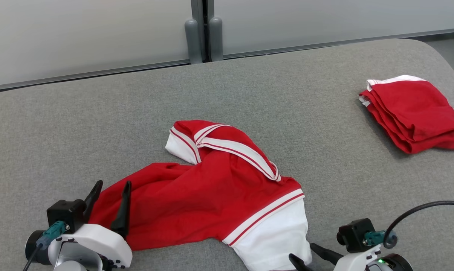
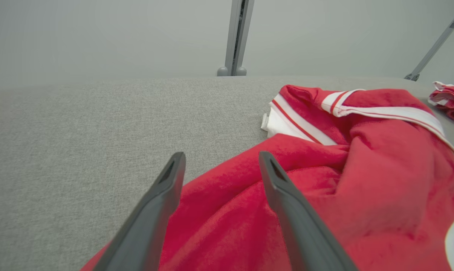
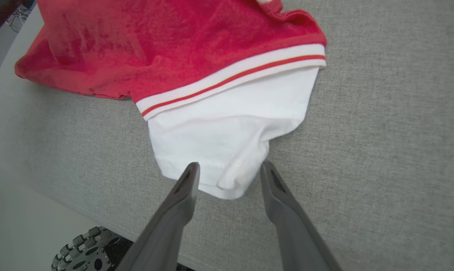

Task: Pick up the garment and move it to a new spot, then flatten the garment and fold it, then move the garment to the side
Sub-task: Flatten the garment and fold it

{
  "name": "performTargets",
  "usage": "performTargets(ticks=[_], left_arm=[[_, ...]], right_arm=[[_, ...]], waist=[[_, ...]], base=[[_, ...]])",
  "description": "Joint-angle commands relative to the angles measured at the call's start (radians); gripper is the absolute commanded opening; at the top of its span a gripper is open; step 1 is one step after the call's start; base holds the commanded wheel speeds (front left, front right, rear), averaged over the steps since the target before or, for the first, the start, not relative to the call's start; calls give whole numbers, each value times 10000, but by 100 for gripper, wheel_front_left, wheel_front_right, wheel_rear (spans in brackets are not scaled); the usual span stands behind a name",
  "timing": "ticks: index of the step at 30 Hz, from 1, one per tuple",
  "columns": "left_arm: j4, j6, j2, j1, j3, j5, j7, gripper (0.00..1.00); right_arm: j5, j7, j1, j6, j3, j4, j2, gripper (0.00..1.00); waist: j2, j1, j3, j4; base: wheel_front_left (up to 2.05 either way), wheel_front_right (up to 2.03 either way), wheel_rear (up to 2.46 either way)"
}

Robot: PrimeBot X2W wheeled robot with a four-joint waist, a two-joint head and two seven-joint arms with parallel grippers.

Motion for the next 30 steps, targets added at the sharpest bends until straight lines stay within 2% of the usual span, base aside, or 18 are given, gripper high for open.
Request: performTargets(ticks=[1, 7, 12, 15, 19, 27, 30], left_arm=[[8, 5, 66, -177, 21, -12, -16, 100], [-126, 90, 177, -200, 81, 88, -103, 100], [-374, 213, 294, -41, 198, 101, -224, 100], [-527, 302, 308, 51, 300, 140, -355, 100], [-723, 423, 320, 186, 424, 185, -491, 100], [-970, 417, 194, 595, 925, 239, -740, 100], [-1037, 359, 63, 726, 1128, 366, -791, 100]], right_arm=[[46, 31, 25, 3, -53, -88, -72, 100], [866, 581, 504, 3, -459, -1247, -261, 100], [1273, 165, 598, 3, -1391, -2281, -547, 100], [996, -694, 276, 3, -2079, -2462, -728, 100], [235, -2370, -104, 3, -2779, -2051, -817, 100], [-637, -5454, -539, 3, -3062, -583, -480, 100], [-862, -6215, -625, 3, -3009, 47, -333, 100]], waist=[[0, 0, 16, -9], [0, 0, -67, 226], [0, 0, -259, 533], [0, 0, -406, 735], [0, 0, -600, 1015], [0, 0, -803, 1605], [0, 0, -848, 1810]], base=[[0, 0, 0], [0, 0, 0], [0, 0, 0], [0, 0, 0], [0, 0, 0], [0, 0, 0], [0, 0, 0]])
